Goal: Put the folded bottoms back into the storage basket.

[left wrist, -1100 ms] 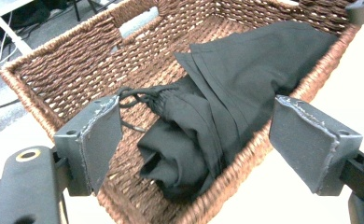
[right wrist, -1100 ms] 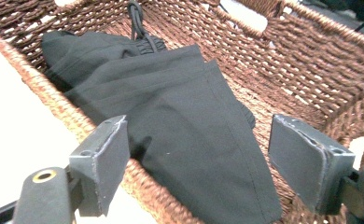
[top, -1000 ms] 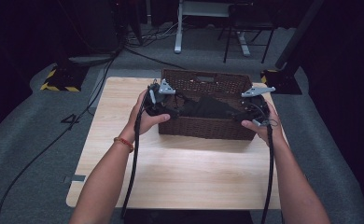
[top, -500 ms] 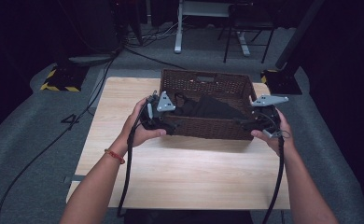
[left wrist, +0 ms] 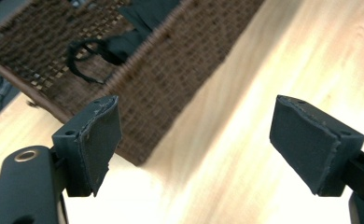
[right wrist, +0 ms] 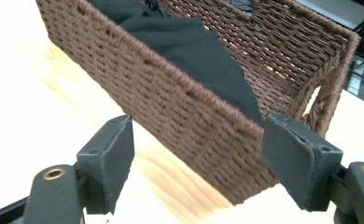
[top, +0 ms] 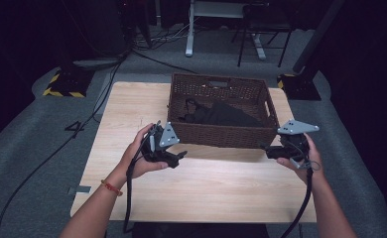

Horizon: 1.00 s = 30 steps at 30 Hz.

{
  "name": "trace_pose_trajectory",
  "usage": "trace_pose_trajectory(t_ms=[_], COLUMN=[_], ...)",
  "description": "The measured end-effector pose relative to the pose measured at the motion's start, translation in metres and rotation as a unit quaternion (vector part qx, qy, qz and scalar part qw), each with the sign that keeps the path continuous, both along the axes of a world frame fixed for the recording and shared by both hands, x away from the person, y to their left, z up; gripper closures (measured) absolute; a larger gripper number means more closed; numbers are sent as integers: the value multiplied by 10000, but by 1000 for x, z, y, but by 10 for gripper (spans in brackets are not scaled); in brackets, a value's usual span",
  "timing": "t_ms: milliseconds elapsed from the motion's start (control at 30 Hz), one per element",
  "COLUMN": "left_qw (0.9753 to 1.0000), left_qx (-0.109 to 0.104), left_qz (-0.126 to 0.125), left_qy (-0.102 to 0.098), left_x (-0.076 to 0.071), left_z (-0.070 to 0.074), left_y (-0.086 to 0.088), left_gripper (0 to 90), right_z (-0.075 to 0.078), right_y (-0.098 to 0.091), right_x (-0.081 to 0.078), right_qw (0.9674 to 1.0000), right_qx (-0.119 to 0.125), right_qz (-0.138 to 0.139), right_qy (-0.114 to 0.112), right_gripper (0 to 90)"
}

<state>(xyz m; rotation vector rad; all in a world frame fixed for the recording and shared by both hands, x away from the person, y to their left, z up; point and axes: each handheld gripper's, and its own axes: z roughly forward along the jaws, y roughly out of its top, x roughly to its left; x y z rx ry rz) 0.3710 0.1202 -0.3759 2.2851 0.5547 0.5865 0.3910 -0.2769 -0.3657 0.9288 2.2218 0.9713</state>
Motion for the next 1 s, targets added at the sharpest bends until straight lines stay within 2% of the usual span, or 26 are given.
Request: trace_pose_trajectory(t_ms=[33, 133, 200, 300, 333, 400, 467, 533, 733, 867, 1000], left_qw=[10000, 10000, 10000, 9999, 9998, 9997, 9994, 9994, 9987, 9980, 9973], left_qx=[0, 49, 83, 101, 176, 218, 285, 283, 273, 344, 428], left_qz=[0, 21, 36, 71, 90, 103, 151, 169, 329, 413, 479], left_qy=[0, 3, 4, 43, 52, 65, 121, 141, 280, 334, 347], left_x=[0, -8, -11, -17, -20, -22, -26, -28, -33, -37, -40], left_z=[0, -8, -11, -20, -25, -28, -37, -41, -57, -66, -74], left_y=[0, 5, 8, 15, 18, 20, 25, 28, 41, 47, 52], left_gripper=[173, 173, 173, 174, 174, 174, 183, 184, 183, 181, 180], right_z=[0, -7, -9, -19, -26, -30, -41, -47, -59, -70, -81], right_y=[0, -3, -3, -3, -2, -3, -6, -9, -15, -21, -29], right_x=[0, -13, -15, -24, -28, -30, -36, -39, -47, -53, -61], right_qw=[10000, 9999, 9998, 9993, 9991, 9990, 9991, 9991, 9992, 9989, 9990], right_qx=[0, -111, -143, -324, -407, -436, -418, -408, -393, -437, -352], right_qz=[0, 20, 24, -19, -11, 5, -22, -56, -77, -131, -215], right_qy=[0, -107, -122, -168, -154, -134, -88, -68, -8, 63, 152], right_gripper=[255, 254, 252, 243, 241, 239, 239, 241, 242, 241, 241])
